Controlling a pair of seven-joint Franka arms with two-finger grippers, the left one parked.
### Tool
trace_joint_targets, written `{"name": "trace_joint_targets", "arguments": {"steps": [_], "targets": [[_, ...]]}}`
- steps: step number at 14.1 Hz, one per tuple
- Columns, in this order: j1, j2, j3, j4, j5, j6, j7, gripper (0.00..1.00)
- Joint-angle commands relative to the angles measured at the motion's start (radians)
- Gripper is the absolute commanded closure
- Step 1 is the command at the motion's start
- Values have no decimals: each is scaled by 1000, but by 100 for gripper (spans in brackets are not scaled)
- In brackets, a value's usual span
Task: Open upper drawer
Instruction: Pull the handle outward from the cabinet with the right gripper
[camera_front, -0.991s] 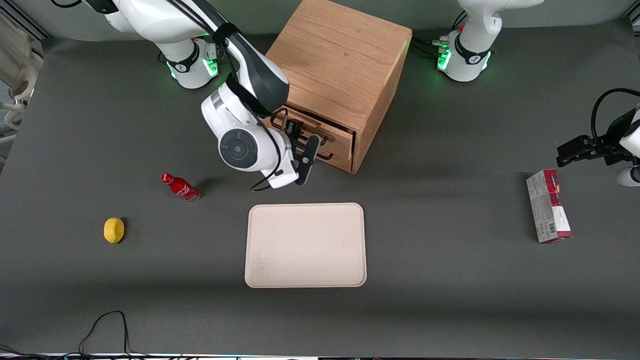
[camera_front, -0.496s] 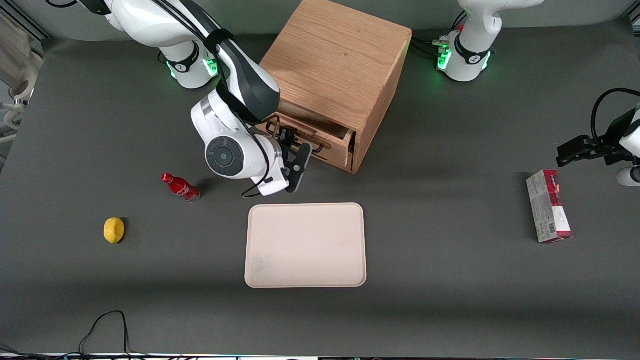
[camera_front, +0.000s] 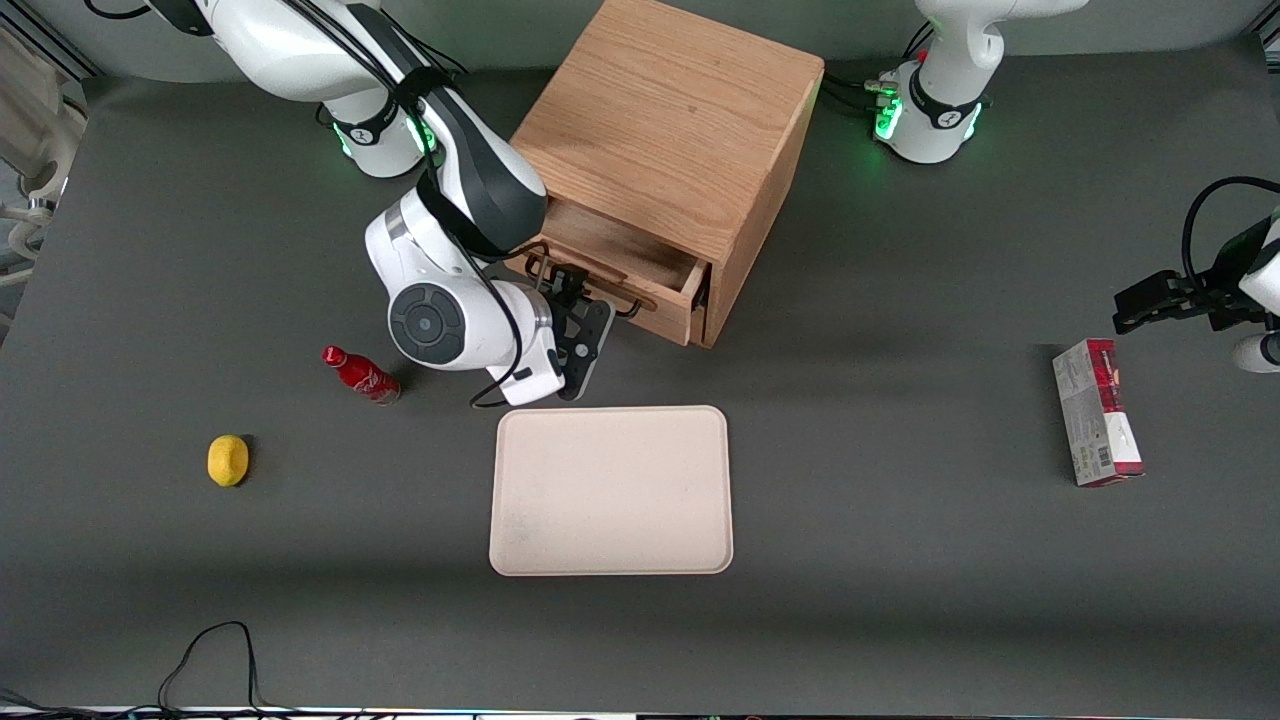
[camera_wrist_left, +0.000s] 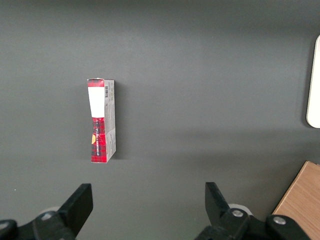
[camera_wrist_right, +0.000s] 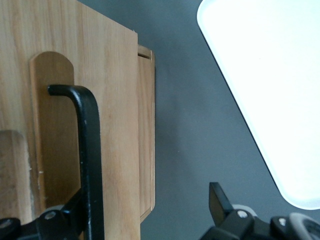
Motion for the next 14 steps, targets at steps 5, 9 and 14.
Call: {"name": "trace_joint_targets", "arguments": {"steps": [5, 9, 14], "targets": [[-47, 30, -1, 54, 14, -4, -27, 0], [-68, 33, -1, 57, 12, -4, -47, 0], [-80, 62, -1, 109, 12, -4, -42, 0]]}}
